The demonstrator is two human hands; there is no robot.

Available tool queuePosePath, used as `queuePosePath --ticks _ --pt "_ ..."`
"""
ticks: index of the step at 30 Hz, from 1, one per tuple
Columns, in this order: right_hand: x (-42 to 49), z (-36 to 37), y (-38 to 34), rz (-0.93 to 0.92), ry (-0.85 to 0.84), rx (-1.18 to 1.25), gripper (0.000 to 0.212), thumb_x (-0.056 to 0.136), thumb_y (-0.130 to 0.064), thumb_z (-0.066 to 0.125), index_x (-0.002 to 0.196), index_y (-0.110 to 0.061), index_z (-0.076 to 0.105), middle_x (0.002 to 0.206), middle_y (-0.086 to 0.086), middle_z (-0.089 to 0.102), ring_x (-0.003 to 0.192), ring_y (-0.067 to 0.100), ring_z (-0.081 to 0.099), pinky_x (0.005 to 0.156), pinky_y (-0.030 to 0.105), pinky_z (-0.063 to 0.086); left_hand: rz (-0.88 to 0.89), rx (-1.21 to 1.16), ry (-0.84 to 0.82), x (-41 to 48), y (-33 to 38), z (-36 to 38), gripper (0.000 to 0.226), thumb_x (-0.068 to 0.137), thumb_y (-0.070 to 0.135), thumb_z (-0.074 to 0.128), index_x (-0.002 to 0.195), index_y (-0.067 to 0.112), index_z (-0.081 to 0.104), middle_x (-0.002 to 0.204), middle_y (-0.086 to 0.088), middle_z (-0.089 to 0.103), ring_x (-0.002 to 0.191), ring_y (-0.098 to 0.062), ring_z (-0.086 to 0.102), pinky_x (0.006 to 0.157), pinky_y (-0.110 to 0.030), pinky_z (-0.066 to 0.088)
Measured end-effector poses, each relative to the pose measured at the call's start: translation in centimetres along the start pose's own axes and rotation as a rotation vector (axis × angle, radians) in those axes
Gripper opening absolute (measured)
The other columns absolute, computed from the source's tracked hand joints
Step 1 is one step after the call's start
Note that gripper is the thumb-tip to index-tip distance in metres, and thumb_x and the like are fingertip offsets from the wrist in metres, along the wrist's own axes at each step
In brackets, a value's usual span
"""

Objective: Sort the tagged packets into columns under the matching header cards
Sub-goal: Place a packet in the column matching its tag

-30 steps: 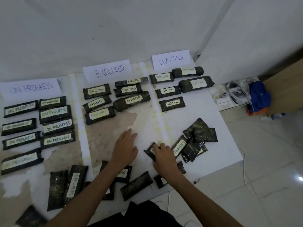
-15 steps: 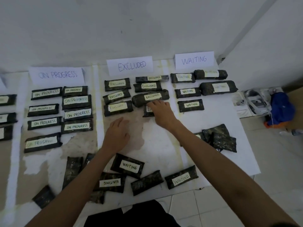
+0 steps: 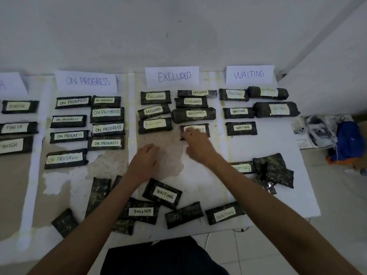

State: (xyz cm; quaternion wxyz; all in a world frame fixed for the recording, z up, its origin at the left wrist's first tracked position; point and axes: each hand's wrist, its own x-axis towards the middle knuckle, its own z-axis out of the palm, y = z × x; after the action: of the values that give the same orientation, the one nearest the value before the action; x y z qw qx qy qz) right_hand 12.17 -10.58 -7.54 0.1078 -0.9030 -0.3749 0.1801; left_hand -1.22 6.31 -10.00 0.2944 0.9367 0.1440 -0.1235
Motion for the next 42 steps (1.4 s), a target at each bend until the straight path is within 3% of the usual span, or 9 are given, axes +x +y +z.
queuePosePath --ticks 3,6,9,12,17,23,27,31,42 --pt "-4.1 2.4 -4.7 0.013 -0.188 0.135 0.053 0.08 -0.018 0.064 0.13 -0.016 0.046 0.127 0.011 0.049 0.114 0.029 0.049 0.095 0.043 0.044 -0.009 0.006 0.01 -1.9 -0.4 0.1 0.054 0.082 0.01 0.059 0.134 0.006 0.043 0.143 -0.015 0.039 0.128 -0.034 0.037 0.105 -0.041 0.035" --pt "-7.9 6.3 -8.5 -0.014 -0.289 0.031 0.068 0.071 -0.033 0.071 0.129 -0.013 0.043 0.12 0.013 0.045 0.106 0.032 0.046 0.085 0.045 0.045 -0.049 0.008 0.01 -4.3 -1.0 0.5 0.053 0.083 0.01 0.056 0.134 0.005 0.043 0.142 -0.017 0.039 0.129 -0.035 0.037 0.104 -0.044 0.037" --pt "-9.7 8.7 -10.4 0.021 -0.272 -0.081 0.069 0.065 -0.025 0.077 0.124 -0.01 0.045 0.119 0.016 0.046 0.1 0.034 0.048 0.076 0.042 0.044 -0.04 0.03 -0.014 -6.2 -1.7 0.8 0.051 0.085 0.013 0.055 0.134 0.004 0.043 0.143 -0.02 0.039 0.128 -0.038 0.038 0.104 -0.047 0.038" --pt "-10.1 9.1 -10.8 0.065 -0.186 -0.169 0.069 0.041 -0.019 0.085 0.105 -0.013 0.06 0.097 0.012 0.059 0.076 0.029 0.058 0.056 0.033 0.047 -0.001 0.066 -0.048 -7.1 -2.2 0.9 0.05 0.088 0.018 0.051 0.135 0.004 0.041 0.144 -0.021 0.037 0.129 -0.038 0.038 0.105 -0.044 0.035" --pt "-10.2 6.9 -9.3 0.058 -0.059 -0.108 0.063 0.068 -0.001 0.068 0.126 -0.01 0.046 0.116 0.017 0.05 0.098 0.037 0.05 0.074 0.043 0.043 0.048 0.02 0.0 -7.2 -0.6 0.0 0.049 0.091 0.02 0.048 0.137 0.007 0.039 0.147 -0.018 0.034 0.134 -0.033 0.032 0.108 -0.041 0.031" --pt "-11.2 1.5 -2.8 0.132 0.031 -0.123 0.066 0.074 0.004 0.061 0.135 -0.015 0.041 0.128 0.011 0.046 0.109 0.032 0.045 0.083 0.04 0.038 0.166 0.001 0.006 -5.2 2.9 0.4 0.052 0.091 0.022 0.048 0.14 0.008 0.035 0.149 -0.016 0.029 0.137 -0.031 0.026 0.113 -0.041 0.023" --pt "-12.5 -1.9 3.4 0.225 0.068 -0.163 0.063 0.075 0.002 0.062 0.133 -0.015 0.043 0.129 0.01 0.046 0.111 0.032 0.046 0.086 0.042 0.04 0.217 -0.017 -0.021 -3.6 6.1 1.8 0.06 0.083 0.032 0.039 0.139 0.01 0.037 0.149 -0.015 0.031 0.136 -0.033 0.028 0.111 -0.044 0.027" --pt "-13.5 -5.3 10.2 0.31 0.103 -0.19 0.064 0.073 0.005 0.061 0.132 -0.014 0.046 0.127 0.012 0.048 0.108 0.034 0.047 0.082 0.042 0.041 0.252 -0.024 -0.064 -1.5 9.8 3.8 0.055 0.088 0.025 0.046 0.14 0.011 0.036 0.151 -0.013 0.028 0.138 -0.031 0.025 0.111 -0.044 0.027" --pt "-11.9 -8.1 26.9 0.326 0.02 -0.255 0.062 0.071 0.005 0.063 0.128 -0.011 0.049 0.125 0.014 0.049 0.106 0.035 0.051 0.084 0.045 0.041 0.307 -0.069 -0.105 5.0 19.2 10.9 0.053 0.088 0.018 0.048 0.139 0.012 0.038 0.146 -0.011 0.037 0.134 -0.026 0.032 0.108 -0.035 0.03"
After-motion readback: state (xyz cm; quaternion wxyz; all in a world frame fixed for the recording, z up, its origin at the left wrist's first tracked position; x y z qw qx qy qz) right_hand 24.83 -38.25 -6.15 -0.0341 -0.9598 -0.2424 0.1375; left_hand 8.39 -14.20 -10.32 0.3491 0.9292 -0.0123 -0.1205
